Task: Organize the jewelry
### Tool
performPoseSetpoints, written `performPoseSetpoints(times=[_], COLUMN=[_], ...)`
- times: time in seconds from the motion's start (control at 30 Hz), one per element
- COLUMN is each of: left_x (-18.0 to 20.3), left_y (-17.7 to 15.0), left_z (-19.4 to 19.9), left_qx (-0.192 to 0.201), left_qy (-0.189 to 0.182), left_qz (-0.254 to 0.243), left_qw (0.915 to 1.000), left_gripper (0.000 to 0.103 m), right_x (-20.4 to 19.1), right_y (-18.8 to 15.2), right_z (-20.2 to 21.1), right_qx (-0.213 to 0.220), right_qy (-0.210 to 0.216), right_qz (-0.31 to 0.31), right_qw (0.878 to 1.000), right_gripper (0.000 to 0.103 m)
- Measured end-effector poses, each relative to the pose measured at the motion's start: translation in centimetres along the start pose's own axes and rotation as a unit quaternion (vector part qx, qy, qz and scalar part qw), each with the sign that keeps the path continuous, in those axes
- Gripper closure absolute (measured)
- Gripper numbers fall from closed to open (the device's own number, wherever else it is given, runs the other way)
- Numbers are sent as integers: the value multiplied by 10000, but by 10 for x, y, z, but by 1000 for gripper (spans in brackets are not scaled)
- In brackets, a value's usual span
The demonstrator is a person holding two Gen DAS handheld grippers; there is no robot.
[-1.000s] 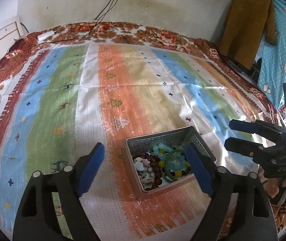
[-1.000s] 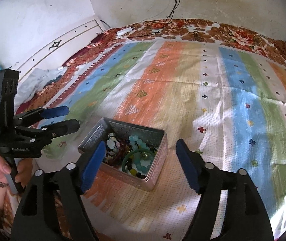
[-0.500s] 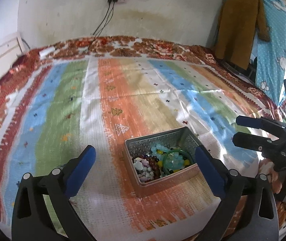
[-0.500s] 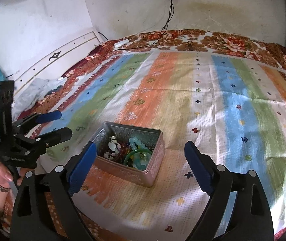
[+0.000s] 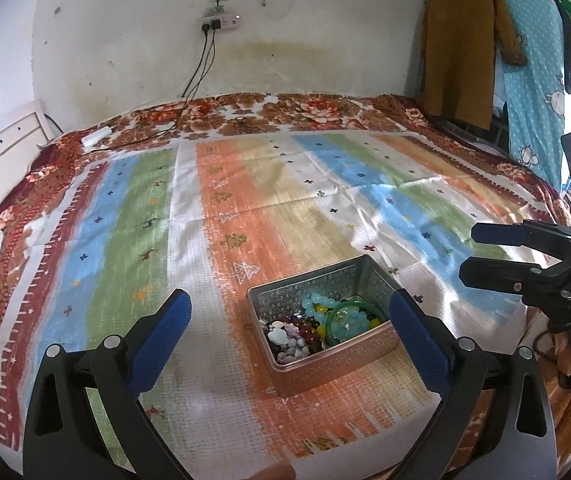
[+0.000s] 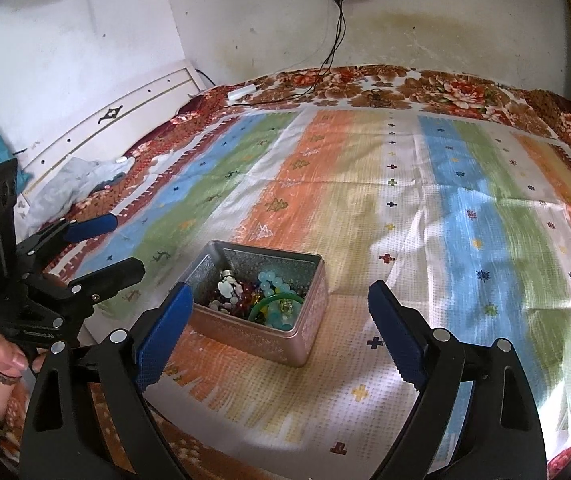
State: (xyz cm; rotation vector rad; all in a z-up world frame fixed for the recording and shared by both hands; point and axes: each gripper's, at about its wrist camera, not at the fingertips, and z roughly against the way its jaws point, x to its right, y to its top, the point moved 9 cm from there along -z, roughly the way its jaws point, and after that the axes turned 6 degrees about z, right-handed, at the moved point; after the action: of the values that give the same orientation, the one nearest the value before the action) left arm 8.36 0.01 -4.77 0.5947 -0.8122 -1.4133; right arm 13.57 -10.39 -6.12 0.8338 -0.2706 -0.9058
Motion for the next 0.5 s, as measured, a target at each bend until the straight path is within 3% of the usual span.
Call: performPoseSetpoints(times=[0.5], left_x=[-1], left_y=[-3], left_z=[-1], left_qx=[-39], left_qy=[-105], left_qz=[133], left_qw=[9998], left_gripper=[6], right_x=[-1], right_y=[-2], right_z=[-4], right_qx=[-76], right_qy=[-56], right_qz=[49], right_qw=[9999], right_gripper=[14])
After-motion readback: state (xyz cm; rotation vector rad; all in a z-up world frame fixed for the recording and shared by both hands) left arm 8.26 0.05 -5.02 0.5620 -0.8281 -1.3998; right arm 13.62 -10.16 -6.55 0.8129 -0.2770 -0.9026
